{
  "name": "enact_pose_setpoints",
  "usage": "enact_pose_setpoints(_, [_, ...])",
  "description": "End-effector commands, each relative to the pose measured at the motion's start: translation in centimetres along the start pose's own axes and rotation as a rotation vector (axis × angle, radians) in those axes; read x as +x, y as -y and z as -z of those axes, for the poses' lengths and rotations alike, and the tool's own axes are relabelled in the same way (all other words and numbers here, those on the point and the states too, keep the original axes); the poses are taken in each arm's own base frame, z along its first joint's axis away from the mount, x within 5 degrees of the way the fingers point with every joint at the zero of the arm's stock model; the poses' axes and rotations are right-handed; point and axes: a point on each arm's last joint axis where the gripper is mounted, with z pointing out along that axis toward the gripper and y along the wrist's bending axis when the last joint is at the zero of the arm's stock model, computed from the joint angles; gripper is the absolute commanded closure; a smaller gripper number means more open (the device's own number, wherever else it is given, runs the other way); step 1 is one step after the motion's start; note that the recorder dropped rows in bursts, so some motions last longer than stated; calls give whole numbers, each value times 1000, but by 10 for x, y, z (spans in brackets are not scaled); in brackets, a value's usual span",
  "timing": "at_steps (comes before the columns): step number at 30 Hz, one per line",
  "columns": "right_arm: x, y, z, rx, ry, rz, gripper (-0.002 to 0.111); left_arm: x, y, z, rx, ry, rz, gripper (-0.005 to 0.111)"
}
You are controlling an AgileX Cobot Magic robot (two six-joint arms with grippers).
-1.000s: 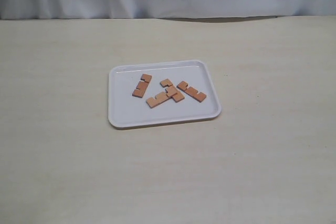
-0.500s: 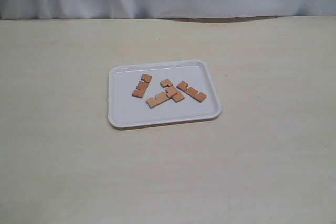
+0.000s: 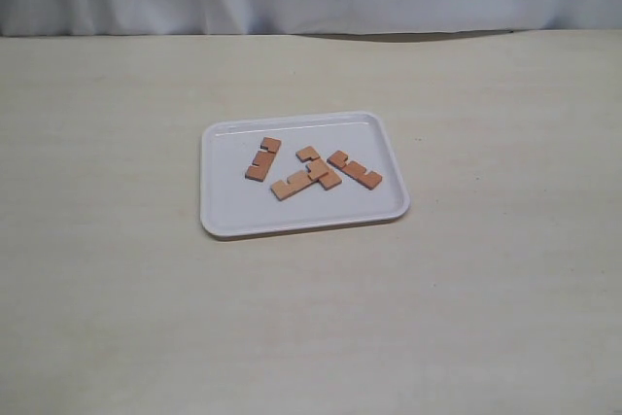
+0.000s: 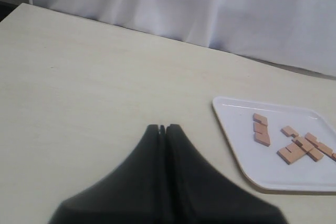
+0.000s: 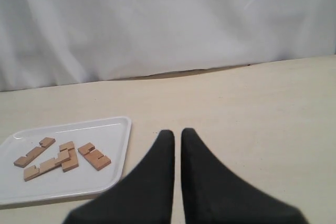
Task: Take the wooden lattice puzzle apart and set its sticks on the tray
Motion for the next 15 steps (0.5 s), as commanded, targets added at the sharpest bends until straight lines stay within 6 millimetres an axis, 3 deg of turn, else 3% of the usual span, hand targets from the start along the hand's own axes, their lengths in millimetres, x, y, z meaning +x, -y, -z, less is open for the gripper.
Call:
enact_pose_setpoints(1, [-1, 0, 0, 0, 22, 1, 104, 0, -1, 0, -12, 8, -1, 107])
enact_pose_setpoints(5, [-1, -1, 0, -15, 18, -73, 104, 0, -1, 0, -12, 8, -1, 107])
enact_pose_setpoints(15, [4, -1, 0, -9, -29, -57, 104, 0, -1, 0, -12, 8, -1, 107])
